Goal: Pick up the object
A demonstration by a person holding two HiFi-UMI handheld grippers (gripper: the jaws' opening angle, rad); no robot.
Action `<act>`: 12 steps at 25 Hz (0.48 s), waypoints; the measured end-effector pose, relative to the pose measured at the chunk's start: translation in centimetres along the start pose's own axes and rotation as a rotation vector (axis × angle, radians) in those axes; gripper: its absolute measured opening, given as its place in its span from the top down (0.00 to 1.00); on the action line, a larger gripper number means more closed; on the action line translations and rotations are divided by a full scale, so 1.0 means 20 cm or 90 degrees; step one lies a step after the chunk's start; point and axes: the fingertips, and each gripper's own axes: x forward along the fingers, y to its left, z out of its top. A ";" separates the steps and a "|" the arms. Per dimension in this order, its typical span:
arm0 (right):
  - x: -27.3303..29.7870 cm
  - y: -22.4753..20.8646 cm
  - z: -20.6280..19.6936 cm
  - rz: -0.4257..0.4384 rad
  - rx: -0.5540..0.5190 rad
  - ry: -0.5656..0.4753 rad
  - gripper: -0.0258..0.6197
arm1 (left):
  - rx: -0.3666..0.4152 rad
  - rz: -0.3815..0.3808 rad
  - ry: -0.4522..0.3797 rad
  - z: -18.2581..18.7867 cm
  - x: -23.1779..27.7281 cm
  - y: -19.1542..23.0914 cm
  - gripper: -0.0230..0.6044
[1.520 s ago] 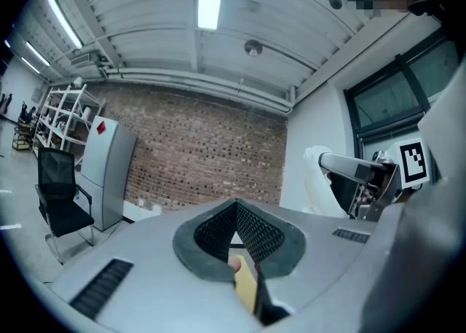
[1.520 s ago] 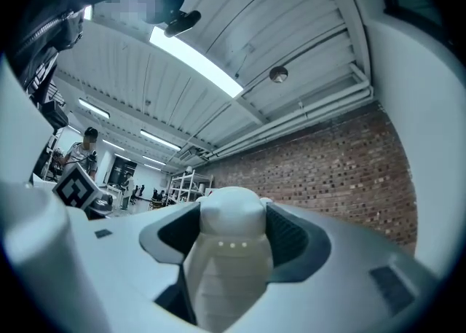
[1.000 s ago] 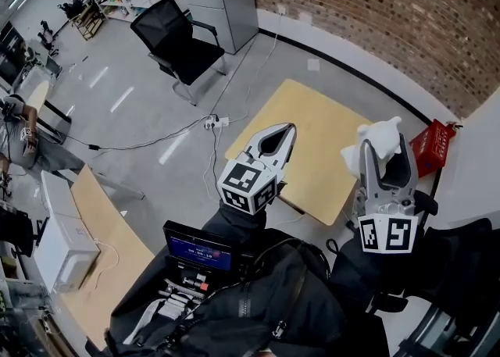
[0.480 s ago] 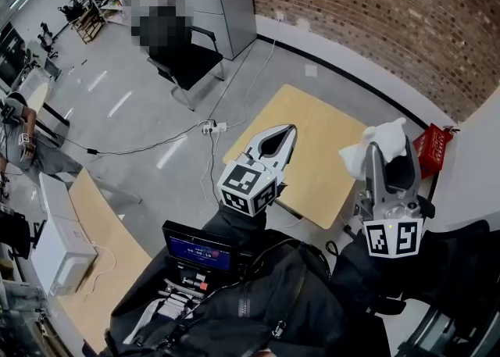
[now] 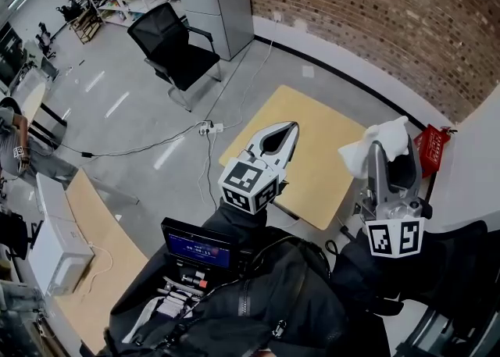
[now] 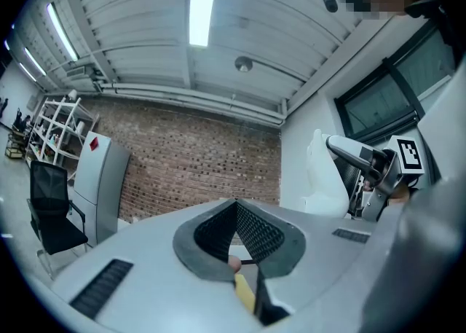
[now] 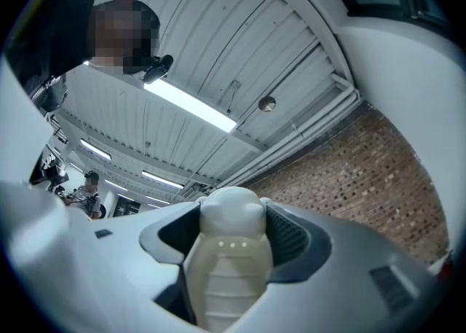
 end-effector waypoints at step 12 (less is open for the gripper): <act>0.03 -0.02 0.00 0.002 -0.002 -0.011 0.51 | 0.003 -0.004 -0.009 0.02 0.05 0.01 0.96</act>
